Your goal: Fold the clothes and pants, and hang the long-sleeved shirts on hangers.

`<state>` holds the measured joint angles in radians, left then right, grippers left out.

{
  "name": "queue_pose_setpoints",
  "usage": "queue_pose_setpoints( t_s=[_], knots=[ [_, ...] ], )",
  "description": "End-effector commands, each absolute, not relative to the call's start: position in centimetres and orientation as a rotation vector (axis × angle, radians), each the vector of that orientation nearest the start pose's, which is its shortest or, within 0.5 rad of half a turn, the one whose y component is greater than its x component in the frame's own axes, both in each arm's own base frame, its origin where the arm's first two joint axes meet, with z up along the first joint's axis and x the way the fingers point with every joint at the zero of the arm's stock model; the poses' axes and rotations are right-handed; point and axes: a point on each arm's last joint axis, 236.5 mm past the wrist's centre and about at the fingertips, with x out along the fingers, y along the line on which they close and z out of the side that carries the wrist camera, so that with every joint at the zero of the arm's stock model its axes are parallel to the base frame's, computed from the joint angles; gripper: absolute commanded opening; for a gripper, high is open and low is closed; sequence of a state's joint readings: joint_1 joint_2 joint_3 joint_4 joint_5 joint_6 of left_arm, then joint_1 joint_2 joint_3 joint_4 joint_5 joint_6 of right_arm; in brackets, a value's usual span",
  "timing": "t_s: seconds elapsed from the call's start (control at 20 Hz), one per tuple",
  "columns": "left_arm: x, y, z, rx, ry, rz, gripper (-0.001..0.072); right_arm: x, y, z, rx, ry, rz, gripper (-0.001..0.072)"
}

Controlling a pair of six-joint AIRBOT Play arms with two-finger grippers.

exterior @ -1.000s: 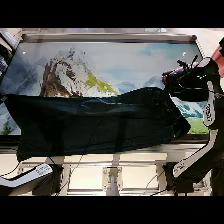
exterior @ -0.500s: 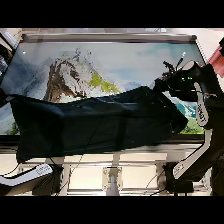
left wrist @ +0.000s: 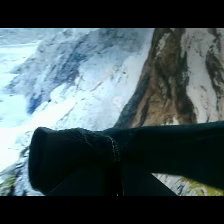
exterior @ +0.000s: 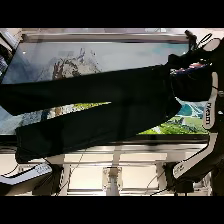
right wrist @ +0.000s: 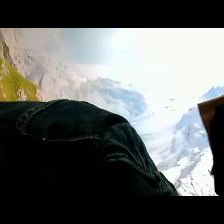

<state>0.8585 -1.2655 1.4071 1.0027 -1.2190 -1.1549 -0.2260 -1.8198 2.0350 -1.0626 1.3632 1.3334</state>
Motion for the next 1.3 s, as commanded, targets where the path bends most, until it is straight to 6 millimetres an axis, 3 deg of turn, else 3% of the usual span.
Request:
queue_pose_setpoints(
  t_s=[0.0,0.3,0.6,0.7,0.8,0.9,1.0,1.15,1.25],
  knots=[
    [34.2,24.5,12.7,-0.438,0.889,0.261,0.0037,53.9,-2.6,12.6,0.278,0.976,0.267,0.0023],
    [33.9,24.5,13.3,-0.426,0.881,0.269,0.0036,48.4,-2.1,16.5,0.187,1.025,0.285,0.0022],
    [34.0,26.2,13.9,-0.431,0.859,0.343,0.0034,40.3,-1.5,19.0,0.128,1.09,0.253,0.0022],
    [34.7,26.0,13.4,-0.432,0.881,0.32,0.0034,37.4,-1.0,19.4,0.12,1.105,0.253,0.0021],
    [35.2,25.6,11.9,-0.391,0.944,0.309,0.0034,36.4,-0.9,18.5,0.12,1.111,0.244,0.0021],
    [35.8,24.9,10.0,-0.35,1.017,0.288,0.0034,37.9,-1.2,16.8,0.142,1.09,0.228,0.0021],
    [36.6,24.4,8.9,-0.334,1.043,0.269,0.0035,41.5,-1.5,15.7,0.165,1.009,0.221,0.002],
    [36.8,26.6,9.5,-0.329,0.985,0.342,0.0035,48.4,-1.5,14.1,0.267,0.855,0.231,0.0021],
    [36.1,28.3,9.6,-0.372,0.958,0.399,0.0035,52.2,-1.9,11.2,0.363,0.816,0.212,0.002]
  ],
)
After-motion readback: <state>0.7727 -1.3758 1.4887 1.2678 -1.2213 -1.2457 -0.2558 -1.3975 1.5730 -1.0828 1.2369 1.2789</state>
